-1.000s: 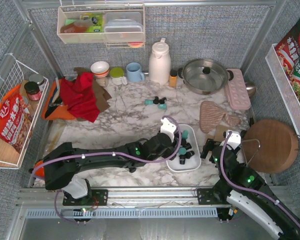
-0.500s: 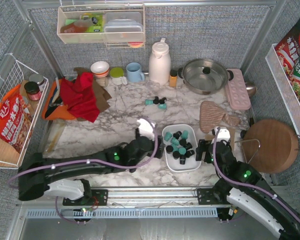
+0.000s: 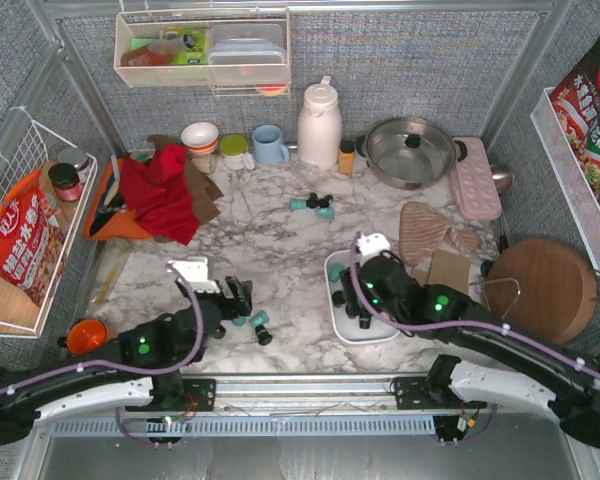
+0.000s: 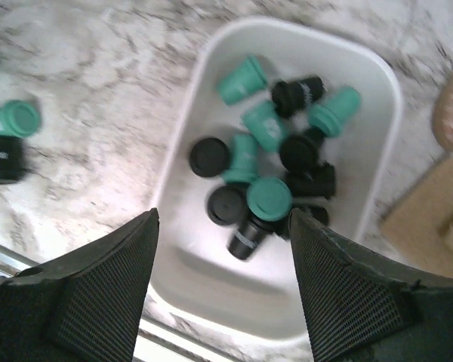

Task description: Mix the coffee capsules in the storage basket

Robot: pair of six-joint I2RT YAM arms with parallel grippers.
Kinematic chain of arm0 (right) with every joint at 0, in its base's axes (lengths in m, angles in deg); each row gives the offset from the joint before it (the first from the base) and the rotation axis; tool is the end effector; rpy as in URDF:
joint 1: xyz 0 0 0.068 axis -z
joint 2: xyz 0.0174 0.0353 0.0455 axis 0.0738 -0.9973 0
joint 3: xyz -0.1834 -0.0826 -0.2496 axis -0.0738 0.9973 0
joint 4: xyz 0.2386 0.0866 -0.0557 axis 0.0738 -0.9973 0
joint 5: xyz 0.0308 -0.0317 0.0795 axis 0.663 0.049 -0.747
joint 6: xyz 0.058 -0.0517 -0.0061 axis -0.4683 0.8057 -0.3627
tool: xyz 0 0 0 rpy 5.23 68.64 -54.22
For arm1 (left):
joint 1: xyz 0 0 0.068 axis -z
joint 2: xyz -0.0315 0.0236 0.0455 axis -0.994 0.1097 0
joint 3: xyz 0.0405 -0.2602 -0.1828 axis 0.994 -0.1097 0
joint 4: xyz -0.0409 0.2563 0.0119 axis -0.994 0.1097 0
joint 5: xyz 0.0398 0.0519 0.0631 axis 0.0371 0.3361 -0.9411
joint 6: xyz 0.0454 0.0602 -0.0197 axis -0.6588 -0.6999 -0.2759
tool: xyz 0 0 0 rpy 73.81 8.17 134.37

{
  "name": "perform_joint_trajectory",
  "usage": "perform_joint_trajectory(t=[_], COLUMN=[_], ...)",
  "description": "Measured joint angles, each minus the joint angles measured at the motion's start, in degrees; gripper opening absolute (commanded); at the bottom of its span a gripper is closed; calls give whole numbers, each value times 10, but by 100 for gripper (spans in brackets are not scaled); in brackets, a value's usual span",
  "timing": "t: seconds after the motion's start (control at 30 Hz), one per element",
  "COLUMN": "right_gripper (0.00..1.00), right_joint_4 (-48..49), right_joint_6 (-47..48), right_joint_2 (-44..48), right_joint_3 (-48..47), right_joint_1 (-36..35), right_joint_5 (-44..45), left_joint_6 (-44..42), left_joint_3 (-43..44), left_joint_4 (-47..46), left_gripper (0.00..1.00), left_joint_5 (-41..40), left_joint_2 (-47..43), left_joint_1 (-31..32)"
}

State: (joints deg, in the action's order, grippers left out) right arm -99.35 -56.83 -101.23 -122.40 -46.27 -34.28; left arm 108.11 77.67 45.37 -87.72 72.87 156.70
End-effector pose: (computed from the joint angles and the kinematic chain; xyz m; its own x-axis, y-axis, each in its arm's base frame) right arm 0.1273 0.1139 0.3032 -0.5448 -0.1138 -0.8308 -0.3344 0.9380 0.0908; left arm 0.0873 -0.1051 0.2947 -0.3090 -0.2837 -0.9077 0.2231 0.9062 -0.3592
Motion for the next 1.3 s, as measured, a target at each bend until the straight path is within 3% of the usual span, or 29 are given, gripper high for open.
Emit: perform_joint_trajectory(t=[0.2,0.37,0.53,0.73,0.93,1.3], right_gripper=[72,69,65,62,58,57], right_joint_4=[73,125,171,176,150,88], right_joint_6=[-1,-12,-33,-69,-95,-132], right_joint_2=[-160,-300,-412,-524,-582,-607], right_joint_3=[-76,-154,-220,-293,-329,-337], right_joint_1=[-79,-133,-164,-184,-198,-207], right_joint_5=[27,35,36,10,-9,-11], left_joint_6=[38,47,39,38,39,42], left_joint_3=[-20,39,103,86,78,78], left_joint_4=[75,143,208,242,242,243], left_gripper=[88,90,91,91,91,92], left_joint_5=[-15,-6,-14,-30,-32,-36], left_joint_2=[-113,-161,-193,-275,-322,-305], left_joint_1=[0,0,0,0,0,0])
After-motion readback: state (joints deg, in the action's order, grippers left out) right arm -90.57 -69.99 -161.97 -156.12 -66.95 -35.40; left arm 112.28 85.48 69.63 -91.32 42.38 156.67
